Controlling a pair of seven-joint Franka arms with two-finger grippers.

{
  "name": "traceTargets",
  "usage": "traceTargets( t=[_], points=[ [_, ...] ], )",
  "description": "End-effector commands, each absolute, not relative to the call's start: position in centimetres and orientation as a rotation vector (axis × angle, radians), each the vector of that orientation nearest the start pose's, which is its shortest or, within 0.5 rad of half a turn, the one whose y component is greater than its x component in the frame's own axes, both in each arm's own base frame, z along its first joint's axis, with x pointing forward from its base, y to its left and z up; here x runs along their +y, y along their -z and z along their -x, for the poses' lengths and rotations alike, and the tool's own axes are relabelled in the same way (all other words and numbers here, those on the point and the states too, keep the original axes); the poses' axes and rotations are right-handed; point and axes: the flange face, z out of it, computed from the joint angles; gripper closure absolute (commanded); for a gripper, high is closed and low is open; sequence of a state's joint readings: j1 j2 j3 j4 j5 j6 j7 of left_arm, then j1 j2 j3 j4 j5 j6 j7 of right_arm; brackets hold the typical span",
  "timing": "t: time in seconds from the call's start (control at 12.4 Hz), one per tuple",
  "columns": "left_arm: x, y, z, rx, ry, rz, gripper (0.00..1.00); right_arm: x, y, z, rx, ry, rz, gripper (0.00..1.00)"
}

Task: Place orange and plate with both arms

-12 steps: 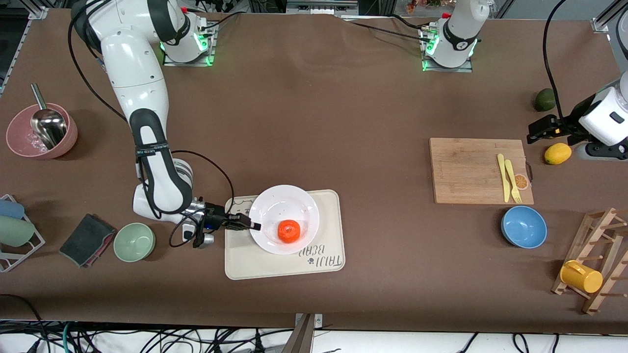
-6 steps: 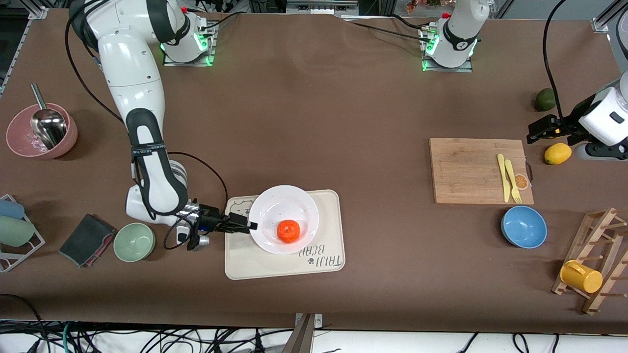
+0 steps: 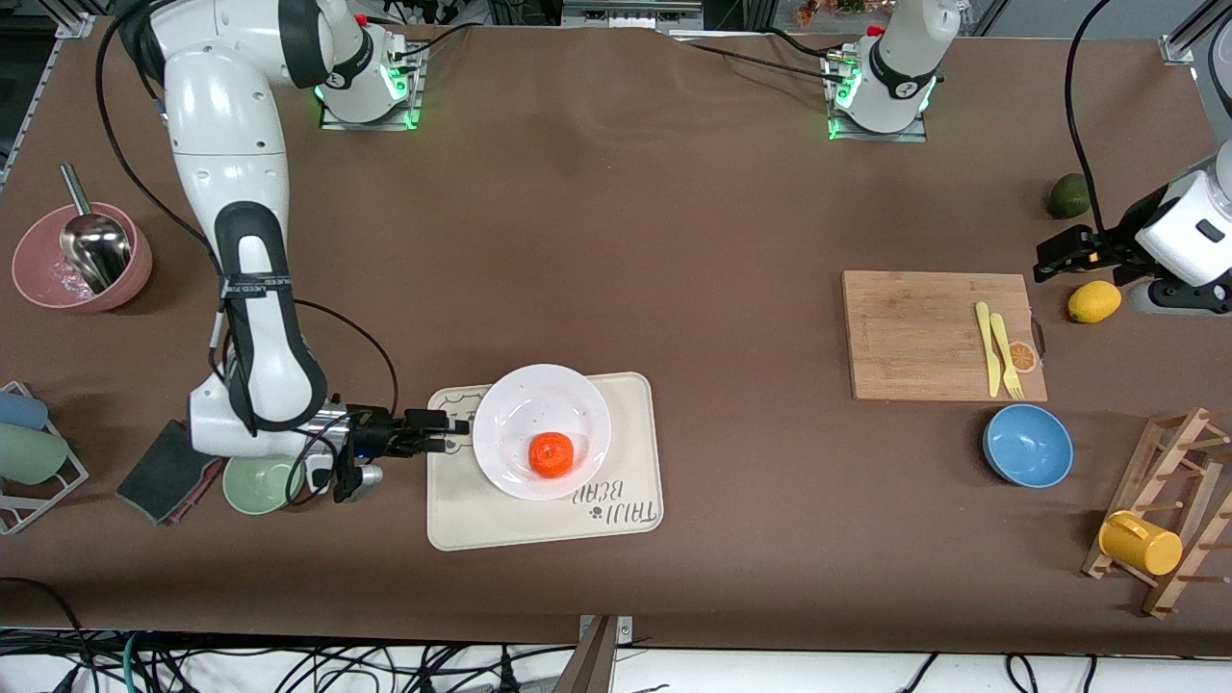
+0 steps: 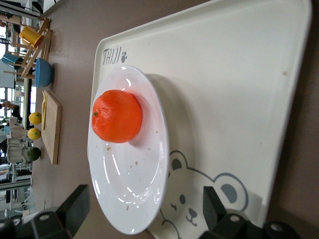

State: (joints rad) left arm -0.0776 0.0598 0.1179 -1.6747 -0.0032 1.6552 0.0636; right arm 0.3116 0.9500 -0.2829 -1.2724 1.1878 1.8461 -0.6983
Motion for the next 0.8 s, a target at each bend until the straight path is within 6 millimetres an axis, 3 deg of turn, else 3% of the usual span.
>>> traceTargets(
  t=[0.0, 0.24, 0.72],
  points=[
    [2.3, -55.3, -57.1, 0.061, -0.121, 3.127, 0.00, 14.9, -22.9, -72.5, -0.293, -0.111, 2.301, 0.00],
    [2.3, -55.3, -57.1, 0.059, -0.121, 3.127, 0.00, 15.1, -27.4, -72.0, -0.272, -0.245, 2.470, 0.00],
    [2.3, -55.3, -57.1, 0.059, -0.121, 3.127, 0.00, 8.9, -39.6, -70.1, -0.312, -0.272, 2.858, 0.00]
  ],
)
